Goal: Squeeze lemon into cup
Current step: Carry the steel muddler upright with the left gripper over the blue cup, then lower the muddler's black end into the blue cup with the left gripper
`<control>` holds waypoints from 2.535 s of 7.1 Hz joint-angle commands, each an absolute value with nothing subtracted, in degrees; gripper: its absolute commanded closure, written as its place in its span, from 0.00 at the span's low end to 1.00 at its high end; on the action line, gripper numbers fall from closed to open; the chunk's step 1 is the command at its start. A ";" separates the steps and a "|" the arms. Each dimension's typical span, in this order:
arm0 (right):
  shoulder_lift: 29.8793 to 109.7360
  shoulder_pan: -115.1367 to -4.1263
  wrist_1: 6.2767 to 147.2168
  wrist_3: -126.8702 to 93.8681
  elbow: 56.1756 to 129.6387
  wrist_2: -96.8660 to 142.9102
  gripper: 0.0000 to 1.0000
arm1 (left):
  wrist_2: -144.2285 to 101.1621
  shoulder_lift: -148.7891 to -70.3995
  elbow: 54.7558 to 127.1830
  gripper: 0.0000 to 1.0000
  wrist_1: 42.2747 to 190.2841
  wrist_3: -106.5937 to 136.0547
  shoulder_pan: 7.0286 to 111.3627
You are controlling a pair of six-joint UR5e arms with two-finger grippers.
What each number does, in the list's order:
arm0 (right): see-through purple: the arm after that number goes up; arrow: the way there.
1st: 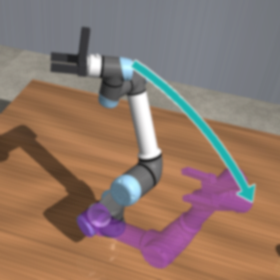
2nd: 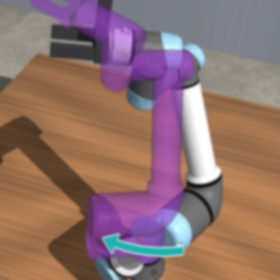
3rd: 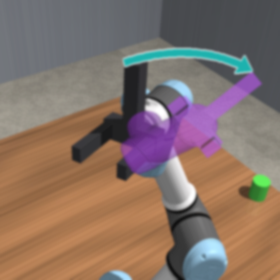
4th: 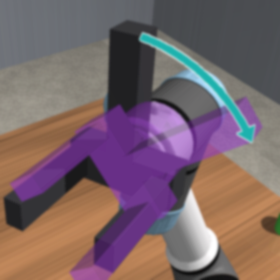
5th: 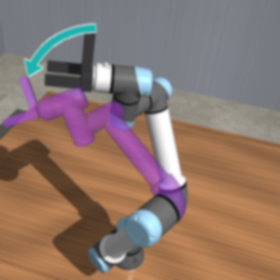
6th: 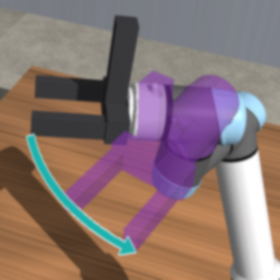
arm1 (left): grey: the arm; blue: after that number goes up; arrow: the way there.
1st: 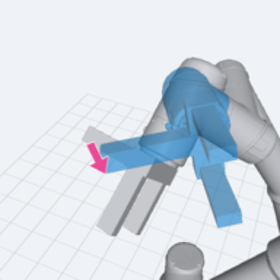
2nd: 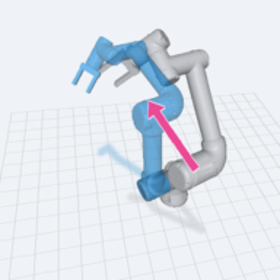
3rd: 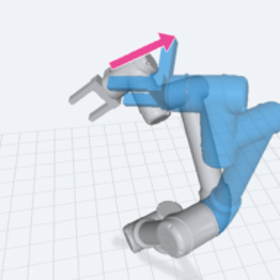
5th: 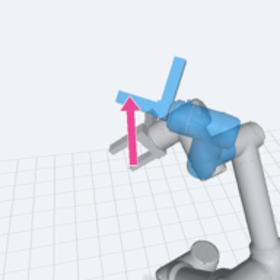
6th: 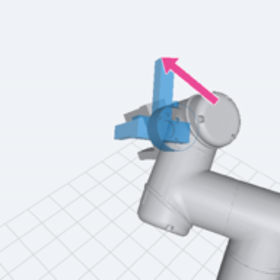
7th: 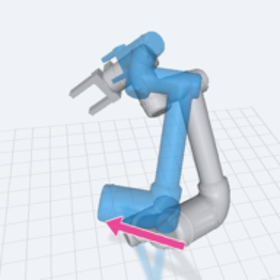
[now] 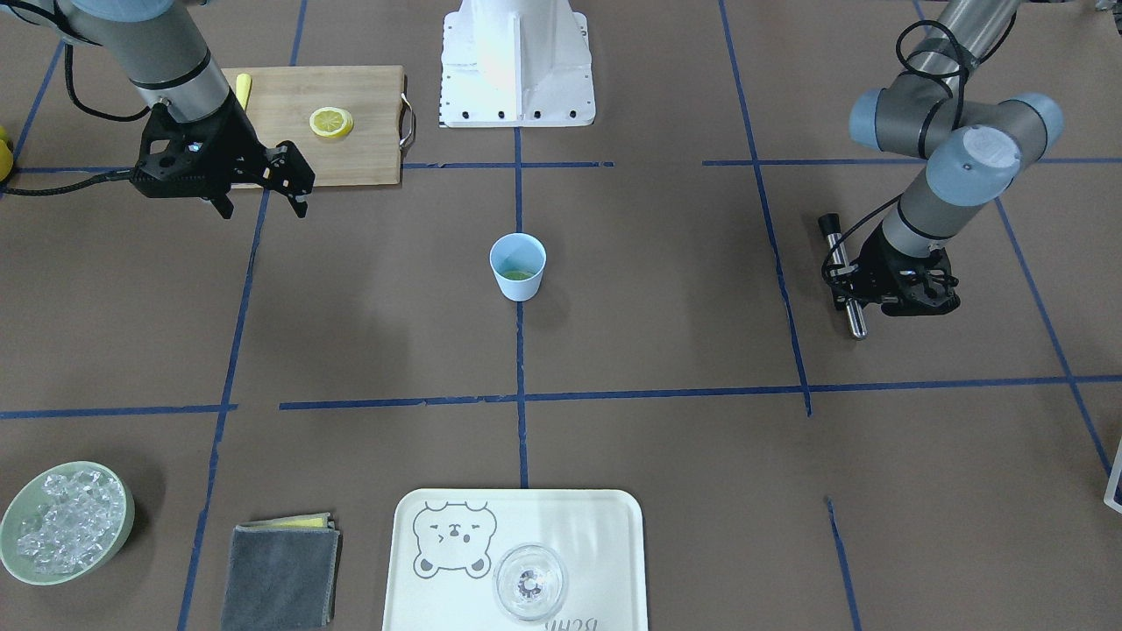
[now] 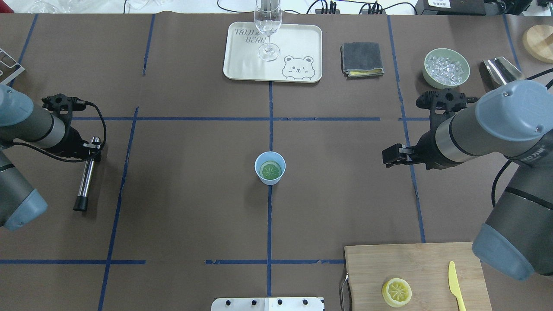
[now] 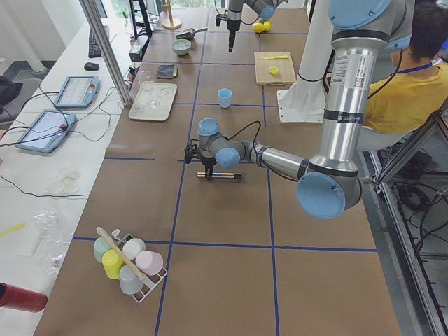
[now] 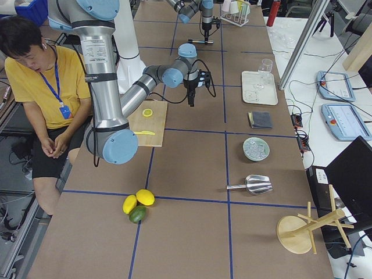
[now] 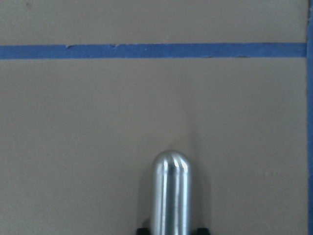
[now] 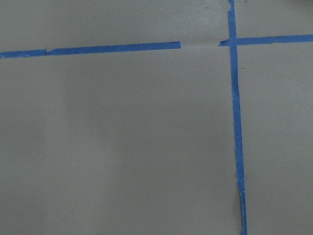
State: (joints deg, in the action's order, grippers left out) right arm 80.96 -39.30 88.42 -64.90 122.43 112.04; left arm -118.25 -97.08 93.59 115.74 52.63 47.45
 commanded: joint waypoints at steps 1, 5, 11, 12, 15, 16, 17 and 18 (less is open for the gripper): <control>80.86 -39.20 88.42 -65.04 122.26 111.97 0.00 | -118.30 -96.77 97.79 1.00 115.58 52.29 47.72; 81.21 -39.46 88.33 -65.30 123.31 111.88 0.00 | -114.38 -94.74 117.99 1.00 115.31 53.25 48.34; 82.44 -40.43 88.07 -64.77 123.22 111.71 0.00 | -76.24 -117.13 120.24 1.00 116.88 53.44 27.22; 82.62 -40.60 88.07 -64.86 123.22 111.71 0.00 | -61.15 -117.77 117.89 1.00 117.94 53.26 20.81; 83.58 -41.75 88.07 -64.77 123.49 111.80 0.00 | -54.05 -119.18 100.93 1.00 150.84 47.08 16.44; 83.76 -41.84 88.07 -64.78 123.57 111.88 0.00 | -53.88 -119.44 100.81 1.00 153.34 38.93 16.44; 84.80 -41.92 86.76 -64.78 123.57 111.88 0.00 | -50.14 -119.62 96.90 1.00 155.89 38.33 16.44; 87.08 -42.27 83.35 -64.78 123.49 112.15 0.00 | -47.40 -123.01 92.94 1.00 157.31 38.23 16.35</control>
